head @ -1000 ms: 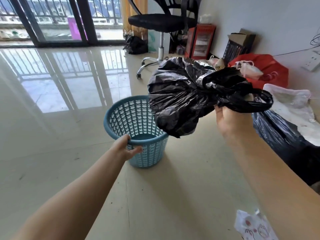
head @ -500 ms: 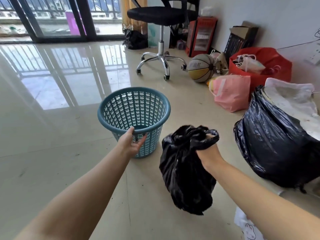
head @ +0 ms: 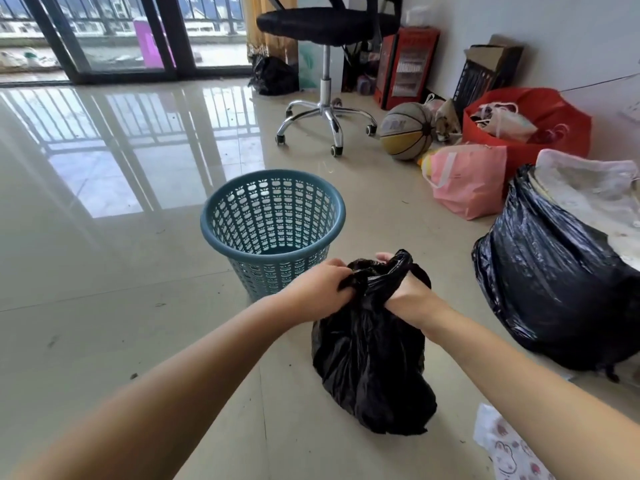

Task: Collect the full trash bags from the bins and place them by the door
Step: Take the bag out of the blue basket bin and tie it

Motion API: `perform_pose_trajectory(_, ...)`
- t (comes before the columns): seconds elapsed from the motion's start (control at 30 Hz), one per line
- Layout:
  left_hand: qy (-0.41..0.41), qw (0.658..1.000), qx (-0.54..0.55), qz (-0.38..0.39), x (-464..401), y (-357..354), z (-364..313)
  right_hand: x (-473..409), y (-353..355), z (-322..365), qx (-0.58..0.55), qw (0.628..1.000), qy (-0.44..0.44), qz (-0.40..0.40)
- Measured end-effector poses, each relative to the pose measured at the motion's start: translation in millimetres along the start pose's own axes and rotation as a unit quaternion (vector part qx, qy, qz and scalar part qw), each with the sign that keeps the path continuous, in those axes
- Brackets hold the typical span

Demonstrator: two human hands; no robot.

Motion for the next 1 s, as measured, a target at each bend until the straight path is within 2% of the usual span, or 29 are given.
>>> perform_pose_trajectory(0.1, 0.026, 0.99, 0.088, -0.105, 2.8, 22.0, 6.9, 16.9, 6.5, 22.6, 0.126, 0.987, -0.021, 0.094)
perform_pose_trajectory(0.2, 0.054, 0.954, 0.224, -0.191, 6.9, 40.4, 23.3, 35.0, 11.7, 41.7, 0.224, 0.954, -0.063, 0.187)
perform_pose_trajectory(0.3, 0.053, 0.895, 0.369, -0.244, 12.1, 51.7, 38.7, 42.9, 21.0, 55.1, 0.271, 0.936, -0.075, 0.211)
perform_pose_trajectory(0.37, 0.031, 0.877, 0.411, -0.248, 16.5, 59.3, 41.1, 48.0, 30.3, 64.1, 0.298, 0.922, -0.099, 0.225)
perform_pose_trajectory(0.4, 0.013, 0.886, 0.395, -0.241, 19.6, 63.1, 39.0, 50.9, 35.2, 68.8, 0.314, 0.913, -0.12, 0.231)
perform_pose_trajectory(0.43, 0.003, 0.911, 0.338, -0.238, 22.3, 67.2, 37.2, 53.6, 39.9, 72.8, 0.333, 0.903, -0.14, 0.232)
perform_pose_trajectory(0.5, 0.014, 0.952, 0.163, -0.259, 25.2, 72.7, 35.4, 57.8, 48.6, 84.0, 0.386, 0.888, -0.138, 0.207)
perform_pose_trajectory(0.53, 0.029, 0.954, 0.103, -0.281, 26.1, 74.8, 35.5, 58.2, 52.6, 89.8, 0.398, 0.892, -0.119, 0.181)
perform_pose_trajectory(0.57, 0.041, 0.947, 0.092, -0.305, 27.6, 77.0, 34.2, 58.5, 56.4, 94.6, 0.387, 0.903, -0.096, 0.16)
perform_pose_trajectory(0.63, 0.036, 0.931, 0.154, -0.329, 28.0, 80.8, 29.5, 62.1, 61.8, 102.9, 0.315, 0.932, -0.057, 0.169)
perform_pose_trajectory(0.7, -0.021, 0.915, 0.229, -0.33, 30.1, 84.1, 16.3, 67.8, 61.7, 106.8, 0.204, 0.95, -0.027, 0.234)
perform_pose_trajectory(0.8, -0.121, 0.88, 0.344, -0.303, 33.5, 84.7, -2.5, 71.9, 56.8, 112.9, -0.063, 0.951, 0.091, 0.289)
perform_pose_trajectory(0.9, -0.16, 0.855, 0.427, -0.247, 34.2, 83.8, -11.3, 61.0, 63.1, 105.8, -0.304, 0.905, 0.205, 0.214)
perform_pose_trajectory(0.93, -0.164, 0.859, 0.431, -0.221, 35.7, 84.4, -14.4, 55.6, 66.3, 100.6, -0.354, 0.894, 0.215, 0.173)
perform_pose_trajectory(1.0, -0.175, 0.879, 0.416, -0.15, 38.4, 84.3, -22.3, 46.4, 68.2, 91.6, -0.375, 0.896, 0.201, 0.124)
Point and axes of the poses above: each hand's wrist, its own x-axis away from the middle knuckle, its own y-axis out of the back of the hand, z = x × y, the point moved 3 cm from there along -x, towards the middle knuckle, and after that the axes turned 15 degrees about z, right-handed, at the moved point
